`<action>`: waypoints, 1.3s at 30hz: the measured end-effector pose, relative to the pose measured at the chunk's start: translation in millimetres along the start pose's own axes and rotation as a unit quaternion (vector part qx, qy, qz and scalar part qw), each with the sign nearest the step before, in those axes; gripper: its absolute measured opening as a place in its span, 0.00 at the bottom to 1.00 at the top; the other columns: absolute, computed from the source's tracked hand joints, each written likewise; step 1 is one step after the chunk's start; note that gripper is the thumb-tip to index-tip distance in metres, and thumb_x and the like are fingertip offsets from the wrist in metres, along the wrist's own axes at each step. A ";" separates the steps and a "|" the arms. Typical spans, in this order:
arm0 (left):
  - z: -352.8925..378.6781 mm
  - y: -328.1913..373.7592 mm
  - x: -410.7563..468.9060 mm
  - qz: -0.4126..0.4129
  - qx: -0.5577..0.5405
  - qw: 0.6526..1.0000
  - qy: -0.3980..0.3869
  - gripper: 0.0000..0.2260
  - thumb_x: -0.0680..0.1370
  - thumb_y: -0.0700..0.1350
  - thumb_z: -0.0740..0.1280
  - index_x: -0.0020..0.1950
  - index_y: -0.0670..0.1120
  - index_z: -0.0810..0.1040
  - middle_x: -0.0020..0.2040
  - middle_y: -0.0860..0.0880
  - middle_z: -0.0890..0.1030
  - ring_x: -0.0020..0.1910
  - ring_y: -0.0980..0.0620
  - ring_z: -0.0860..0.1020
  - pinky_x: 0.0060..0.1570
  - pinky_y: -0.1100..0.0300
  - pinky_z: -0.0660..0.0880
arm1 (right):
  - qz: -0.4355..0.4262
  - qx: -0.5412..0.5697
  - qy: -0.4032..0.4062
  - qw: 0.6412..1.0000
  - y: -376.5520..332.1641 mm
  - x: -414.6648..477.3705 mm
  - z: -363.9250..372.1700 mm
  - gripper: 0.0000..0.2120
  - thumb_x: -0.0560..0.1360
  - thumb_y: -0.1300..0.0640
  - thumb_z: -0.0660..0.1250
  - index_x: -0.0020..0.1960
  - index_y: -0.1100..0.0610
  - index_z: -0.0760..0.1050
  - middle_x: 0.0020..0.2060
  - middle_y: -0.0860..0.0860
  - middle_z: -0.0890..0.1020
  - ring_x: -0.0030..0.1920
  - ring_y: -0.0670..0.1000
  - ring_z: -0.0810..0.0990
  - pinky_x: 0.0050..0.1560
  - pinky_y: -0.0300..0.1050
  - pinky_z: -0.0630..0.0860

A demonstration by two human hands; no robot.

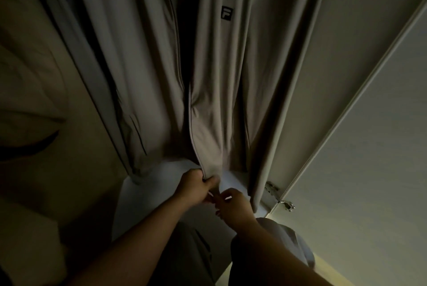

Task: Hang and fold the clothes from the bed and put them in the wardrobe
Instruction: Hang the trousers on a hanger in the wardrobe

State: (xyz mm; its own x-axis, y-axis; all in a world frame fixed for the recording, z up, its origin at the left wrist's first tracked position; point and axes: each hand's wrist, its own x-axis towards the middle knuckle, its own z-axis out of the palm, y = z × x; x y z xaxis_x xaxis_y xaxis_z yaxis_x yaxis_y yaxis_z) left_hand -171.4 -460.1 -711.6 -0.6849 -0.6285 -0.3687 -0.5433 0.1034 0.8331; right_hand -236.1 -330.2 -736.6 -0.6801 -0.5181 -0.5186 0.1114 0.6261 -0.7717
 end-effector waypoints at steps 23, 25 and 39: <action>-25.0 -16.1 16.2 0.049 0.016 0.999 0.013 0.12 0.81 0.52 0.66 0.57 0.45 0.80 0.53 0.47 0.84 0.54 0.50 0.81 0.55 0.55 0.78 | 0.006 0.094 -0.061 0.994 -3.5 -7.4 10.0 0.05 0.71 0.49 0.77 0.40 0.50 0.86 0.38 0.44 0.86 0.40 0.41 0.84 0.39 0.36 0.77; -26.9 -15.7 17.9 0.055 0.018 0.998 0.029 0.12 0.81 0.52 0.67 0.57 0.45 0.81 0.53 0.46 0.84 0.53 0.50 0.81 0.55 0.54 0.78 | -0.026 0.057 -0.056 0.996 -7.3 -6.1 9.8 0.06 0.73 0.48 0.76 0.39 0.49 0.86 0.37 0.42 0.86 0.40 0.41 0.83 0.39 0.35 0.75; -45.0 -23.6 17.9 -0.066 -0.165 0.977 -0.116 0.15 0.77 0.33 0.68 0.61 0.46 0.78 0.55 0.44 0.85 0.50 0.45 0.85 0.50 0.50 0.82 | 0.038 0.153 -0.026 0.987 -0.6 0.7 15.8 0.06 0.70 0.55 0.79 0.39 0.56 0.86 0.37 0.50 0.87 0.39 0.48 0.86 0.36 0.37 0.79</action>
State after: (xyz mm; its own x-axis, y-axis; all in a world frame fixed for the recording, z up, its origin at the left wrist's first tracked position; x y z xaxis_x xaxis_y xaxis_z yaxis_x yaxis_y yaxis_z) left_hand -149.1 -508.4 -719.3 -0.7322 -0.4239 -0.5331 -0.4744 -0.2443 0.8458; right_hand -225.2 -340.2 -742.3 -0.6241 -0.5101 -0.5918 0.3803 0.4633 -0.8005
